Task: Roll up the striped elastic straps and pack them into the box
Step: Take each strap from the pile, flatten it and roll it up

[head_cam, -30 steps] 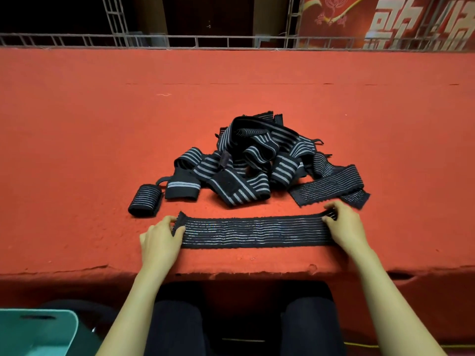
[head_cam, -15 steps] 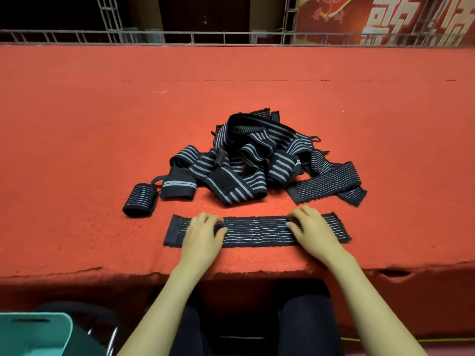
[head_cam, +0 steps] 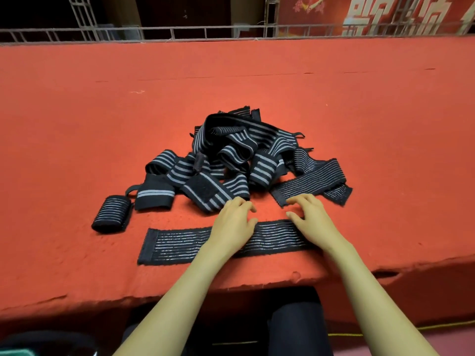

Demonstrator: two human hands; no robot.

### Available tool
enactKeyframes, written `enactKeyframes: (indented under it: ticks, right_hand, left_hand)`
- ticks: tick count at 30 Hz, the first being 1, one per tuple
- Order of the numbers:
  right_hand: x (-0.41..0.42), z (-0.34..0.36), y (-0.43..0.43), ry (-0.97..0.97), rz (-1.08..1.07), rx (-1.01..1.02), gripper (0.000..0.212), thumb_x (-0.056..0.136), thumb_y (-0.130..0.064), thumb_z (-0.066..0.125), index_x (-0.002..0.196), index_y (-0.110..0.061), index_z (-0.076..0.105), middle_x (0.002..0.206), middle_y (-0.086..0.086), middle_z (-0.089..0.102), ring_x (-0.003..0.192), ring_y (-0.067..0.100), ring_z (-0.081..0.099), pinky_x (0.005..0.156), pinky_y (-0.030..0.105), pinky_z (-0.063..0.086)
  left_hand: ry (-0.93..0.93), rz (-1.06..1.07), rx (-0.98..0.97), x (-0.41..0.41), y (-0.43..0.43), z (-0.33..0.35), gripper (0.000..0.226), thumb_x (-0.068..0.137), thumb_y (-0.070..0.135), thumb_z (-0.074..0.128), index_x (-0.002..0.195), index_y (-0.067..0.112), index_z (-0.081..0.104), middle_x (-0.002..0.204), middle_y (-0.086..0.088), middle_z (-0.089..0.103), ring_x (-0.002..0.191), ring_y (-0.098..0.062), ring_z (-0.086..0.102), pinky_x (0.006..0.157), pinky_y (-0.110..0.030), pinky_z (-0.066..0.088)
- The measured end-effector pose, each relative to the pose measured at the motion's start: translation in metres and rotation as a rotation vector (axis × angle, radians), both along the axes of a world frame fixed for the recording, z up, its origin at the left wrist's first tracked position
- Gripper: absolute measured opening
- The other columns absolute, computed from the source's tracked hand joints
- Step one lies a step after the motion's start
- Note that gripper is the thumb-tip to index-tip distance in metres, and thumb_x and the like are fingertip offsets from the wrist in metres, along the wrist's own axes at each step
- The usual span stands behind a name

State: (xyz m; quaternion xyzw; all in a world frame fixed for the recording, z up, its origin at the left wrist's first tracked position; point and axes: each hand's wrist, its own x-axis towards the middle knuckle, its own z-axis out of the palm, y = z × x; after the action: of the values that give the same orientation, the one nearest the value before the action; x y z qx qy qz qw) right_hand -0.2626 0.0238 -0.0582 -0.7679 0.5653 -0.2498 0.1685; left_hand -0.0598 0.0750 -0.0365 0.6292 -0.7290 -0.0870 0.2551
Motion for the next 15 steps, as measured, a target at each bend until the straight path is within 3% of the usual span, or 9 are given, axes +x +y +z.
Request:
enactKeyframes:
  ticks: [5, 9, 15]
  right_hand:
    - [0.005, 0.006, -0.030, 0.087, 0.011, 0.033, 0.055, 0.083, -0.034, 0.070, 0.132, -0.015, 0.052, 0.130, 0.005, 0.047, 0.127, 0.024, 0.035, 0.108, 0.032, 0.026]
    - [0.016, 0.001, -0.042, 0.190, 0.009, 0.074, 0.053, 0.084, -0.043, 0.067, 0.128, -0.017, 0.055, 0.125, 0.002, 0.053, 0.122, 0.023, 0.044, 0.103, 0.036, 0.037]
    - [0.021, -0.004, -0.047, 0.182, -0.165, -0.017, 0.028, 0.088, -0.012, 0.048, 0.115, -0.009, 0.056, 0.114, 0.010, 0.059, 0.108, 0.030, 0.055, 0.084, 0.037, 0.045]
  left_hand:
    - [-0.010, -0.060, -0.138, -0.023, -0.027, 0.005, 0.032, 0.090, 0.018, 0.057, 0.121, 0.015, 0.059, 0.124, 0.001, 0.051, 0.120, -0.016, 0.041, 0.099, -0.025, 0.031]
    - [-0.053, -0.006, -0.151, -0.021, -0.043, -0.002, 0.039, 0.084, 0.014, 0.061, 0.123, 0.010, 0.058, 0.132, -0.007, 0.046, 0.127, -0.023, 0.039, 0.110, -0.033, 0.029]
    - [-0.103, 0.017, 0.035, -0.008, -0.045, -0.013, 0.054, 0.093, 0.023, 0.054, 0.142, 0.012, 0.035, 0.154, -0.004, 0.018, 0.143, -0.019, 0.016, 0.117, -0.031, 0.017]
